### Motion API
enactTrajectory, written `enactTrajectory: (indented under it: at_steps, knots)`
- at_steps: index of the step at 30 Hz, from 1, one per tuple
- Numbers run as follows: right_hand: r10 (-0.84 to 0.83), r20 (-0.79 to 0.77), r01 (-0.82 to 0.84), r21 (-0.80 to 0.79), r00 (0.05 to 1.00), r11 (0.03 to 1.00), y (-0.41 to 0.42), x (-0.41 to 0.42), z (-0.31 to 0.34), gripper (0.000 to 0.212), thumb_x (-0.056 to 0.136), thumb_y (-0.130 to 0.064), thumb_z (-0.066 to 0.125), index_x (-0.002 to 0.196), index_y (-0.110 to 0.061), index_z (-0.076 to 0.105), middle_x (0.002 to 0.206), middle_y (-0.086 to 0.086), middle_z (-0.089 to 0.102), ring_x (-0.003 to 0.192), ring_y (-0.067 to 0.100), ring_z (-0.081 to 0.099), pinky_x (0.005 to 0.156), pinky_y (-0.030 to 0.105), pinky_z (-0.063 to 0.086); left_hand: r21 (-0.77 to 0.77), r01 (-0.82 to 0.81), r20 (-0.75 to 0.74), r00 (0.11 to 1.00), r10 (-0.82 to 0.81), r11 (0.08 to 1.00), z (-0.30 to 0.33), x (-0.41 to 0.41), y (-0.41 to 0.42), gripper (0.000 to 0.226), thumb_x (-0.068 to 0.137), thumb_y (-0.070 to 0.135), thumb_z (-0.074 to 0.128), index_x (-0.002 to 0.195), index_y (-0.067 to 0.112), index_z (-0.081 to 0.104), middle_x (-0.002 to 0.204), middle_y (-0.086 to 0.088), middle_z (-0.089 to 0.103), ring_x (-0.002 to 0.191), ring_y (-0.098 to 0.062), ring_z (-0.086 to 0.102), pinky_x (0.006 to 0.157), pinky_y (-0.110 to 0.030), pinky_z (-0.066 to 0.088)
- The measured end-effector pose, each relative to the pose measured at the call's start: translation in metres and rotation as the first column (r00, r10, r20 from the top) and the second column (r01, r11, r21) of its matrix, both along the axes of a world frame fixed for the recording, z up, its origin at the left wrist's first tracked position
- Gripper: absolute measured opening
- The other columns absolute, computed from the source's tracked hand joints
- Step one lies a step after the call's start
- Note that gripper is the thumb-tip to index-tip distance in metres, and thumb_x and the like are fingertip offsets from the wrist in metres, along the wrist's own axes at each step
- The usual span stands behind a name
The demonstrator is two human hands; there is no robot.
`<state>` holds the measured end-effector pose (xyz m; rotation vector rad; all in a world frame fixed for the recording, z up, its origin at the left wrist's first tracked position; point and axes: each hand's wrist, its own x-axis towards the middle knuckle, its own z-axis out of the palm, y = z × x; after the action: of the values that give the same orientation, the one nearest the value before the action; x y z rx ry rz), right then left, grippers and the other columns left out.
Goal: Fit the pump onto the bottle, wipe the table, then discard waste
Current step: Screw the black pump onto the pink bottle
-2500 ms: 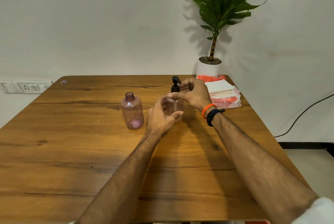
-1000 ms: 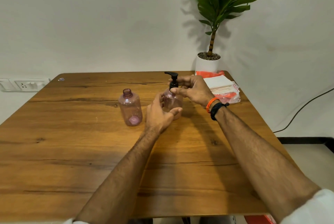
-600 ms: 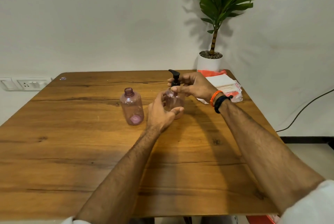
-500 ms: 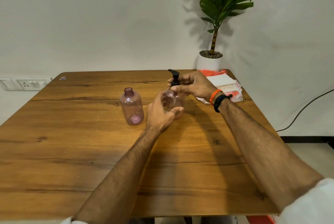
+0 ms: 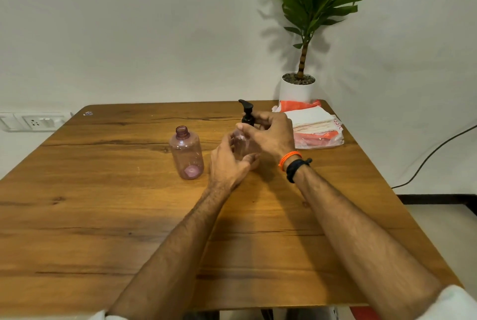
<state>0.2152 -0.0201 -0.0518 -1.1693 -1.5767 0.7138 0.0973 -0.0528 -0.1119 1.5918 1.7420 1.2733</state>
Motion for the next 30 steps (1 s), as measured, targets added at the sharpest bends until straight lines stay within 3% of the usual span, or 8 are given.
enactTrajectory:
  at_steps: [3,6,9,12,14,20,24,30]
  knots:
    - [0.303,0.074,-0.293,-0.122,0.95,0.948,0.012,0.021,0.02,0.034,0.076,-0.02,0.081,0.11,-0.014,0.073,0.102,-0.002,0.075,0.095,0.005,0.07,0.085,0.023,0.056,-0.012,0.03,-0.005,1.0,-0.03,0.999,0.002,-0.003,0.0,0.073,0.069,0.042,0.081,0.132,0.03,0.045,0.131,0.0,0.062,0.117,-0.017,0.058,0.09,-0.027,0.043]
    - [0.464,0.142,-0.432,-0.206,0.874,0.878,0.022,0.032,0.034,0.032,0.082,-0.014,0.076,0.113,-0.012,0.07,0.105,0.0,0.075,0.092,0.001,0.069,0.063,0.014,0.051,-0.011,0.038,0.003,0.999,-0.038,0.999,0.003,-0.004,0.001,0.073,0.069,0.042,0.082,0.131,0.029,0.047,0.129,0.0,0.062,0.117,-0.018,0.059,0.092,-0.027,0.044]
    - [0.471,0.129,-0.442,-0.203,0.872,0.874,0.025,0.03,0.032,0.032,0.081,-0.014,0.076,0.113,-0.011,0.071,0.105,0.001,0.075,0.091,0.002,0.07,0.063,0.013,0.051,0.001,0.03,0.005,1.0,-0.03,1.0,0.003,-0.005,0.0,0.072,0.068,0.043,0.082,0.13,0.029,0.048,0.128,0.0,0.063,0.115,-0.017,0.06,0.091,-0.027,0.045]
    - [0.375,0.072,-0.364,-0.138,0.924,0.921,0.021,0.025,0.018,0.033,0.077,-0.015,0.08,0.109,-0.013,0.073,0.102,0.0,0.075,0.097,0.006,0.07,0.088,0.025,0.055,0.009,0.018,0.008,1.0,-0.018,1.0,0.002,-0.003,0.0,0.071,0.069,0.043,0.081,0.13,0.029,0.047,0.126,0.001,0.063,0.114,-0.016,0.06,0.093,-0.03,0.047]
    - [0.265,0.053,-0.259,-0.094,0.963,0.961,0.015,0.018,0.01,0.032,0.075,-0.016,0.081,0.107,-0.015,0.074,0.101,-0.002,0.076,0.097,0.005,0.07,0.092,0.029,0.055,0.017,0.009,0.005,1.0,-0.009,1.0,0.001,-0.001,-0.001,0.07,0.07,0.042,0.081,0.13,0.029,0.047,0.125,0.001,0.064,0.112,-0.016,0.059,0.09,-0.027,0.044]
    - [-0.059,-0.029,0.059,0.011,0.998,0.998,-0.001,-0.005,-0.005,0.028,0.072,-0.025,0.084,0.099,-0.023,0.076,0.083,-0.024,0.07,0.077,-0.02,0.062,0.066,0.002,0.047,0.038,-0.039,0.013,0.999,0.039,0.998,0.001,0.007,-0.004,0.064,0.073,0.031,0.079,0.128,0.028,0.047,0.123,0.002,0.065,0.11,-0.014,0.06,0.087,-0.025,0.046]
    - [-0.211,-0.04,0.214,0.062,0.977,0.975,-0.011,-0.018,-0.008,0.026,0.071,-0.03,0.083,0.095,-0.026,0.077,0.057,-0.036,0.056,0.067,-0.022,0.059,0.058,0.003,0.047,0.049,-0.052,0.013,0.999,0.051,0.997,0.001,0.01,-0.006,0.063,0.075,0.023,0.075,0.132,0.022,0.046,0.124,0.0,0.065,0.112,-0.017,0.061,0.095,-0.039,0.053]
    - [-0.326,-0.063,0.331,0.092,0.943,0.939,-0.021,-0.032,-0.006,0.017,0.071,-0.037,0.078,0.082,-0.025,0.074,0.061,-0.019,0.067,0.065,-0.001,0.066,0.061,0.019,0.053,0.047,-0.081,-0.001,0.997,0.081,0.996,-0.002,0.013,-0.004,0.063,0.08,0.028,0.071,0.136,0.021,0.043,0.123,-0.005,0.065,0.109,-0.021,0.064,0.091,-0.044,0.056]
